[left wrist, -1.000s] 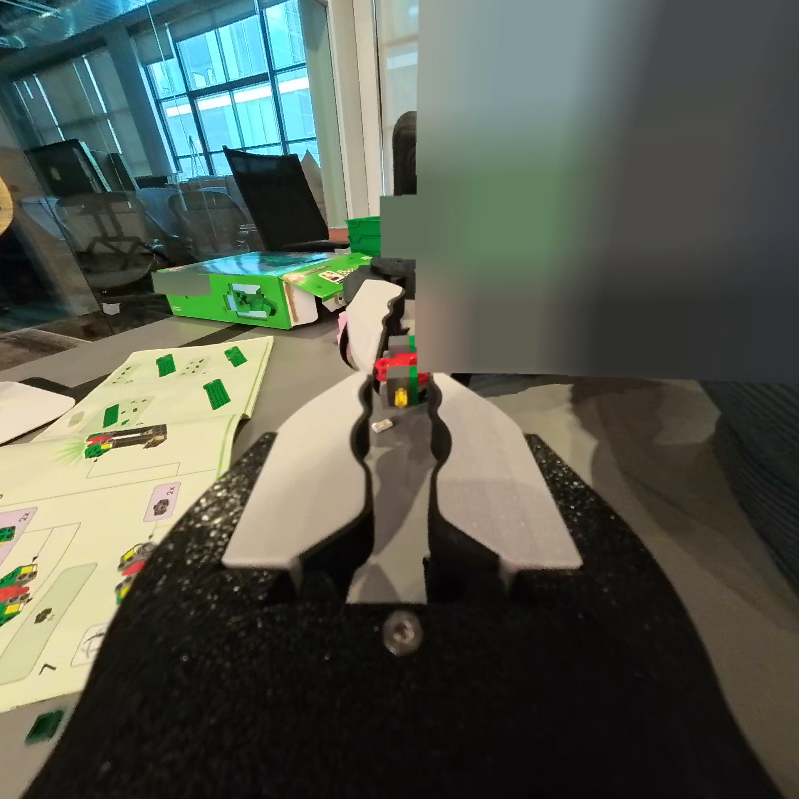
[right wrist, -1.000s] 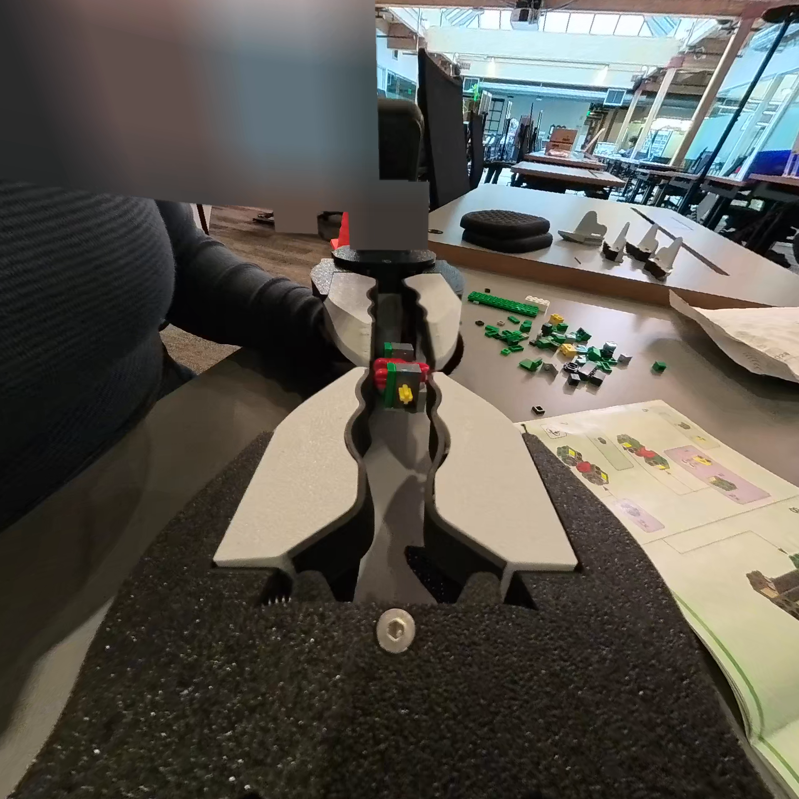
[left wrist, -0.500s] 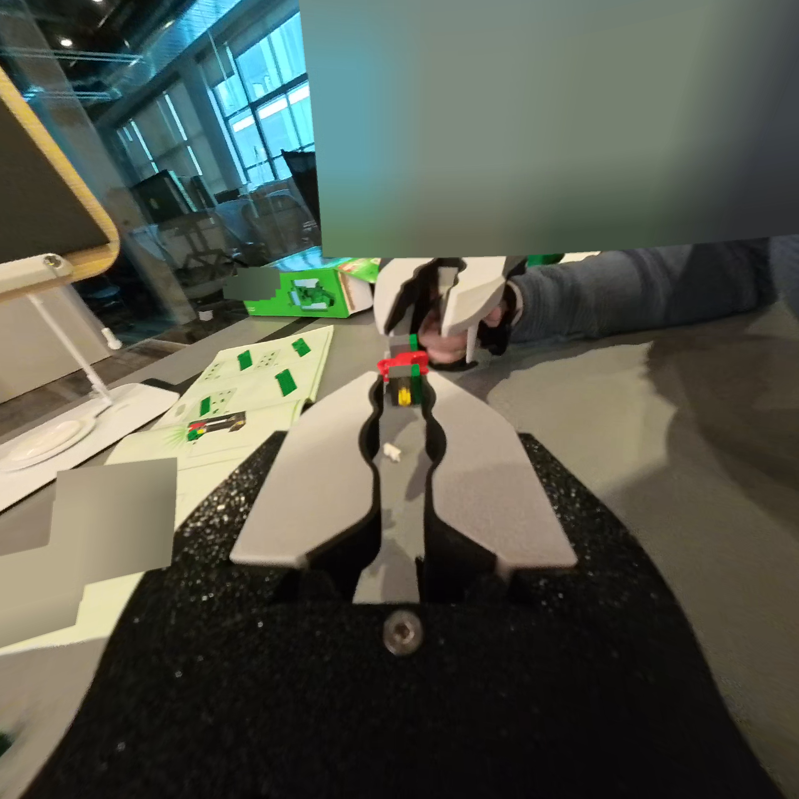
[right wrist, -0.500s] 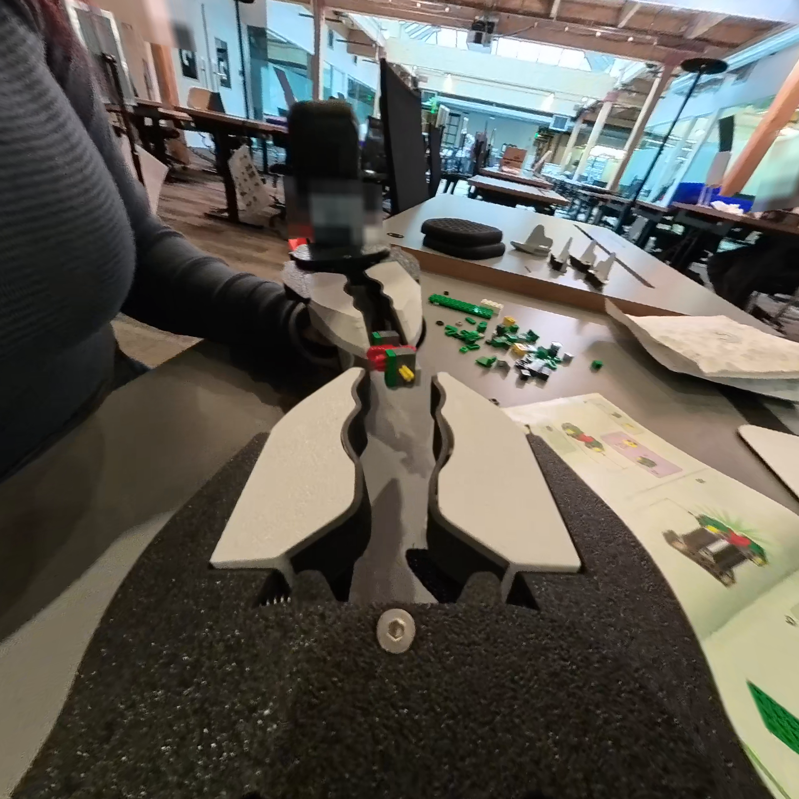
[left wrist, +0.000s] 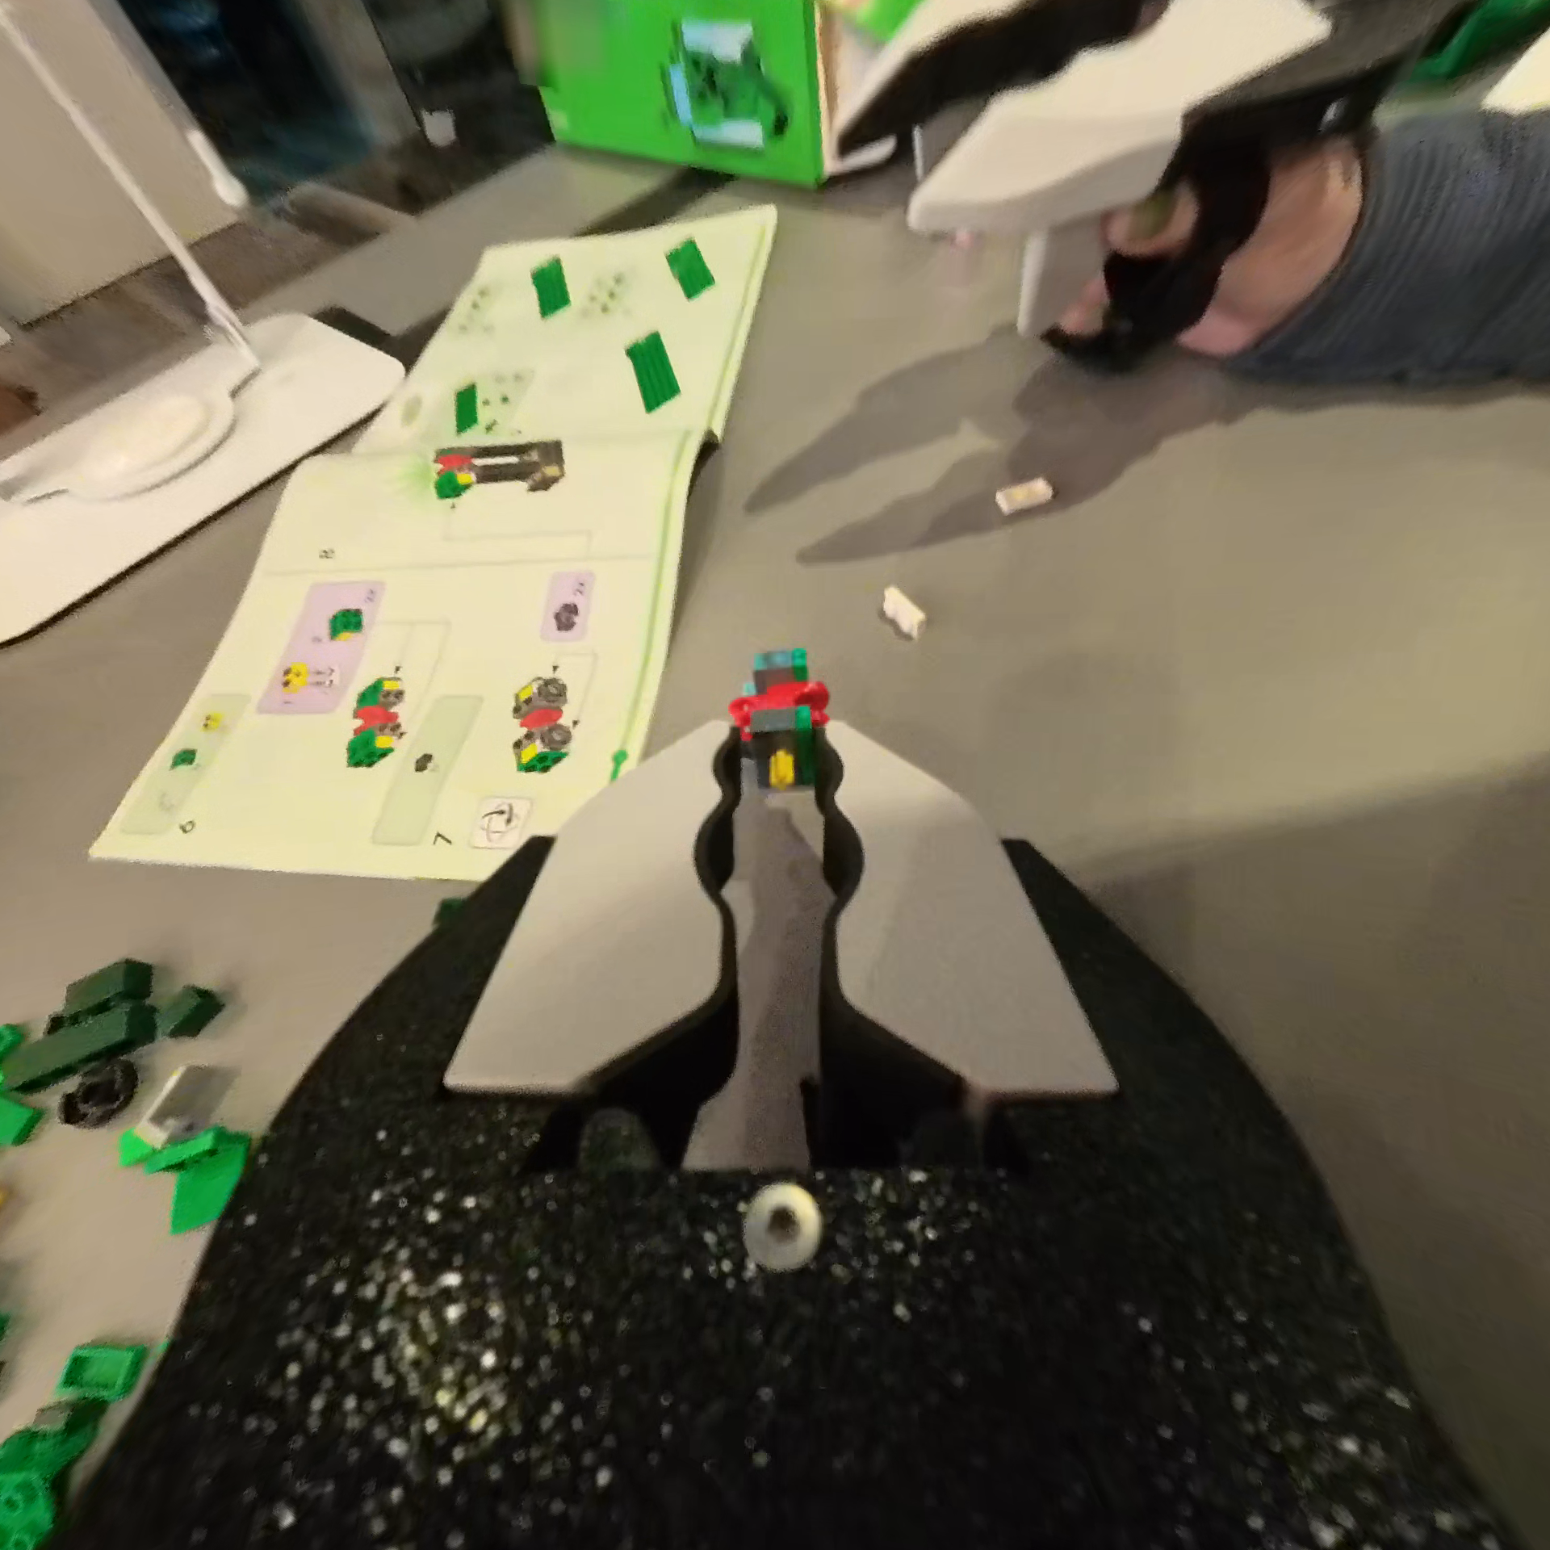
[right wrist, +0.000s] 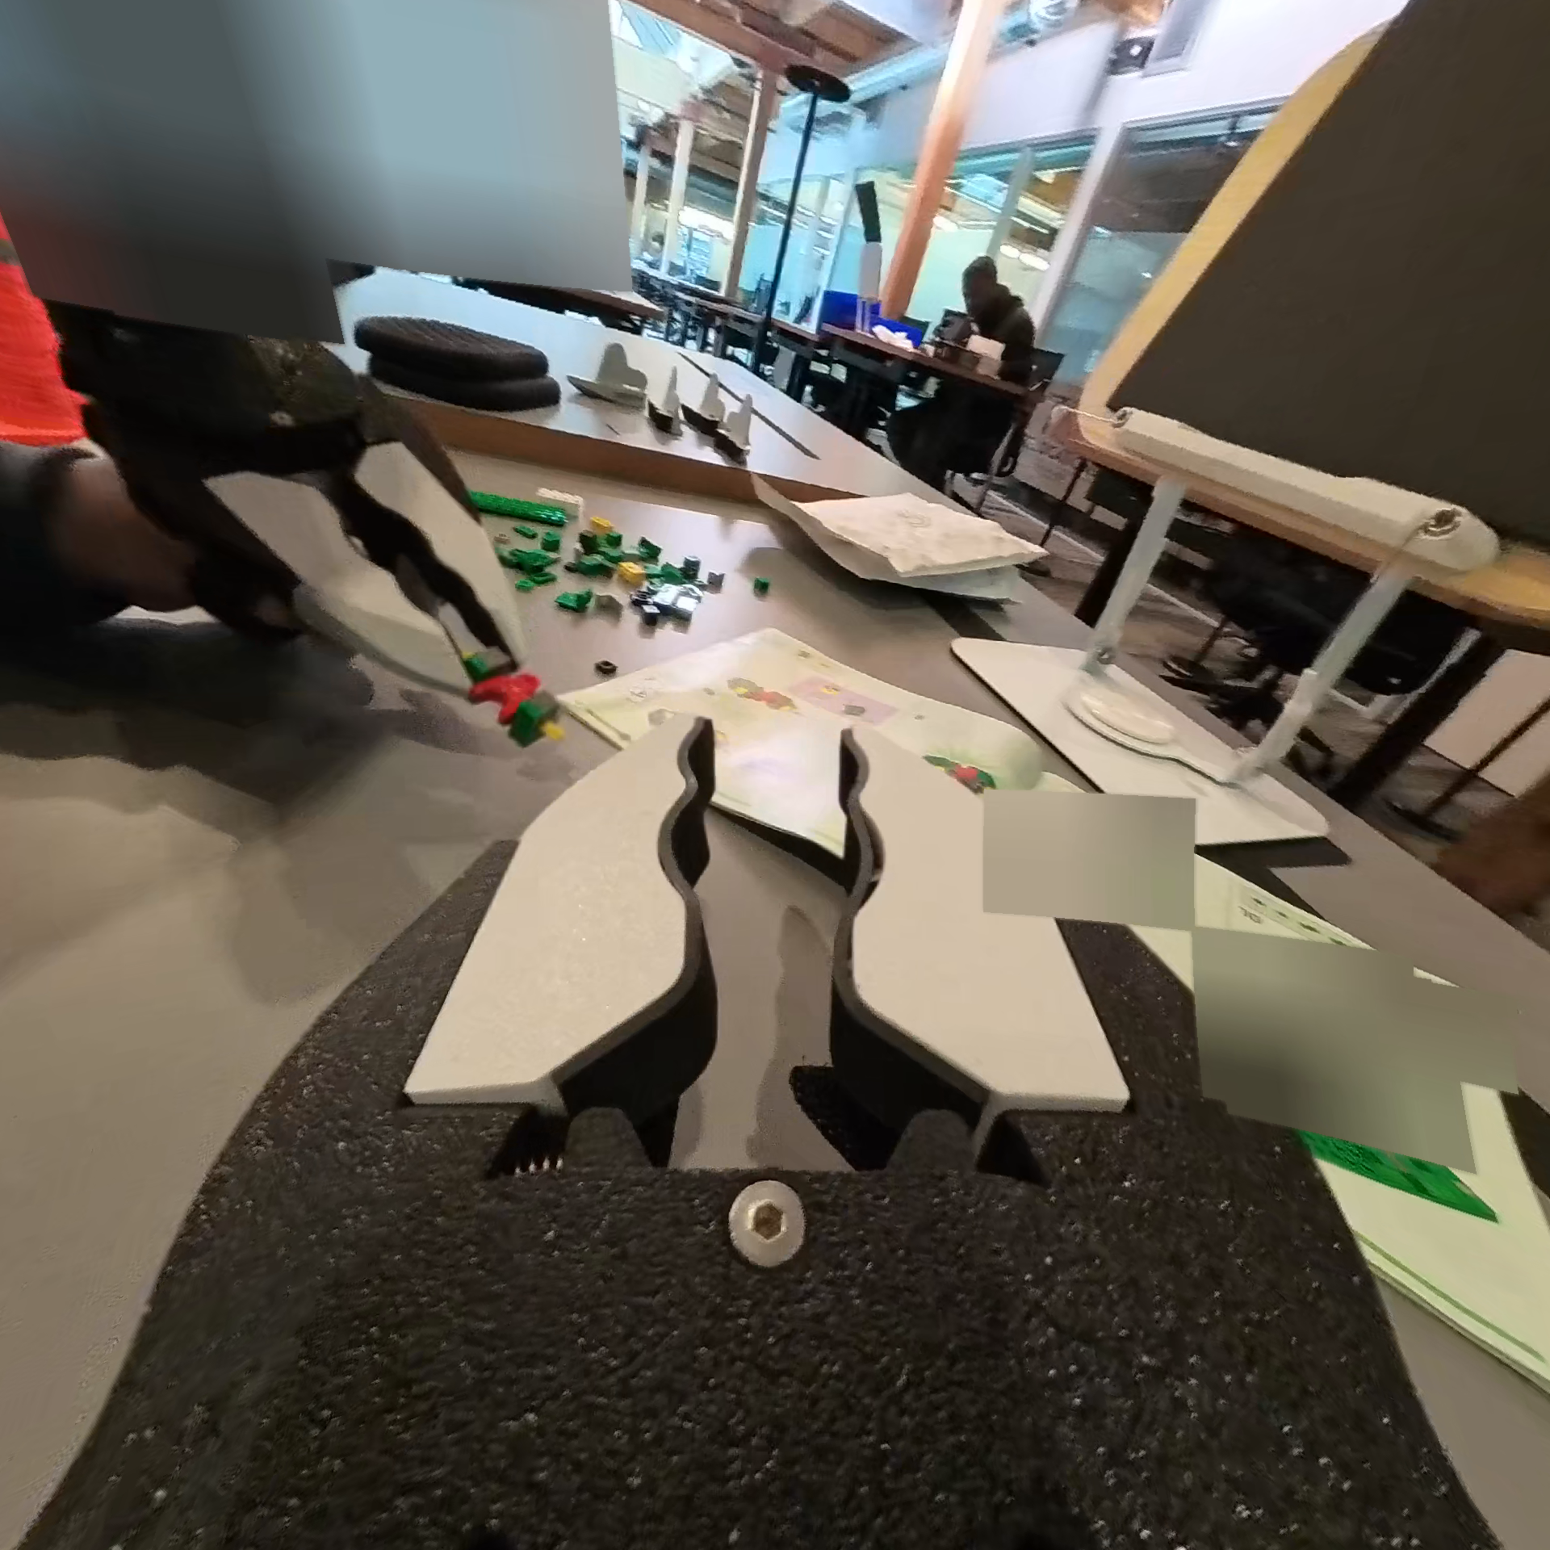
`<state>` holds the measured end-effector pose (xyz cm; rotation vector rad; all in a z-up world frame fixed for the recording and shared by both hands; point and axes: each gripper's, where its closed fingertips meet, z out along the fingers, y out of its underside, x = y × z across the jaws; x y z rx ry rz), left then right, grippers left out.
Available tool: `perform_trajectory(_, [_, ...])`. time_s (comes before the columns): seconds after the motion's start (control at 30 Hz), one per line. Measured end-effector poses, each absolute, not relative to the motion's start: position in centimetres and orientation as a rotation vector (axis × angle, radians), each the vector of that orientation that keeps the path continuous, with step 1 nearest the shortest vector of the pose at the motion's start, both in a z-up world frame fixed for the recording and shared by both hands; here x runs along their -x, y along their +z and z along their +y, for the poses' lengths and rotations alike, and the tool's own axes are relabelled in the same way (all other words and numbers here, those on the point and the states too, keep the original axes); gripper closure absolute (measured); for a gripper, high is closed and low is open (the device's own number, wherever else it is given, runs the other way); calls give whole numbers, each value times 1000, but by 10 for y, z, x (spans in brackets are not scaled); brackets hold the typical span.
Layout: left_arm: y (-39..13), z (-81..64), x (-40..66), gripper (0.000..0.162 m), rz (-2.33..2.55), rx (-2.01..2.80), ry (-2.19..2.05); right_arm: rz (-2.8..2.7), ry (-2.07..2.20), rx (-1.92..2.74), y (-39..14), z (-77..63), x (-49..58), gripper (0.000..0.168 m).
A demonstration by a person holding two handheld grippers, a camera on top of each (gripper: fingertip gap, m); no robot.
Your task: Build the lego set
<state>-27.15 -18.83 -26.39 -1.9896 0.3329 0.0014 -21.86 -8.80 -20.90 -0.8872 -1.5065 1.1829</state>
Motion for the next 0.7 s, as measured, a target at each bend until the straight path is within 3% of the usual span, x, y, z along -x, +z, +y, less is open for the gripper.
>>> perform_trajectory(0.6, [-293,-189,268,145,385,2181,33,-1519,1162,910,-214,-86,221,144])
perform_trajectory(0.7, [-294,-190,267,133,386,2194,25,-1519,1160,911,-214,-86,222,144])
